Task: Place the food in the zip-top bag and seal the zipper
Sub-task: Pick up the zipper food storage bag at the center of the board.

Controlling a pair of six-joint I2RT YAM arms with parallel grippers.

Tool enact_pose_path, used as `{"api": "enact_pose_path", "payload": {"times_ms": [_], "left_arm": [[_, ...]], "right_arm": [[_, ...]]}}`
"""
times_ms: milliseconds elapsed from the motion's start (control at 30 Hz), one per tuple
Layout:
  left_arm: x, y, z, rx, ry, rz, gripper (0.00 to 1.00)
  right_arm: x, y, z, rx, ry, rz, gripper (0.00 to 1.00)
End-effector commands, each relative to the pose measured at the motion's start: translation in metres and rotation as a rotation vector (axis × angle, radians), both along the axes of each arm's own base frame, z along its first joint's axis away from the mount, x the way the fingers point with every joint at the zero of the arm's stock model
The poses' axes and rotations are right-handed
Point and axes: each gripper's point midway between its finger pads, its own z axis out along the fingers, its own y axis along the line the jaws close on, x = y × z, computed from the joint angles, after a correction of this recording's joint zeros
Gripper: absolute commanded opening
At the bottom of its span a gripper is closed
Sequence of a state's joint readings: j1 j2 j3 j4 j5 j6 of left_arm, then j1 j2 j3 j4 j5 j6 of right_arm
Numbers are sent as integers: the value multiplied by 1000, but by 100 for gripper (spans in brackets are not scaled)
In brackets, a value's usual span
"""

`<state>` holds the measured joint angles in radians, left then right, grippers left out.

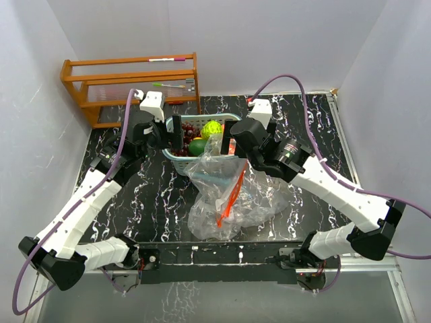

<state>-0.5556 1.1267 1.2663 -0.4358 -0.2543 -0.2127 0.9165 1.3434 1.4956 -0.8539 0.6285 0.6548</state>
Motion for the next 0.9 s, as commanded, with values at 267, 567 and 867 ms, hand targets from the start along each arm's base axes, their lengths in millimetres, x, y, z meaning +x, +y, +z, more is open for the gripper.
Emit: {"api": "enact_pose_path", "payload": {"times_ms": [267, 567, 867], "left_arm": [[-6, 7, 5, 12, -4, 1, 97], [-11, 12, -4, 26, 17, 12, 97], [-21, 21, -17, 50, 36, 26, 97]], "right_arm": [[-1, 11, 17, -12, -62, 121, 98], [1, 15, -5, -56, -41, 144, 98], [19, 56, -28, -39, -22, 209, 97]]}}
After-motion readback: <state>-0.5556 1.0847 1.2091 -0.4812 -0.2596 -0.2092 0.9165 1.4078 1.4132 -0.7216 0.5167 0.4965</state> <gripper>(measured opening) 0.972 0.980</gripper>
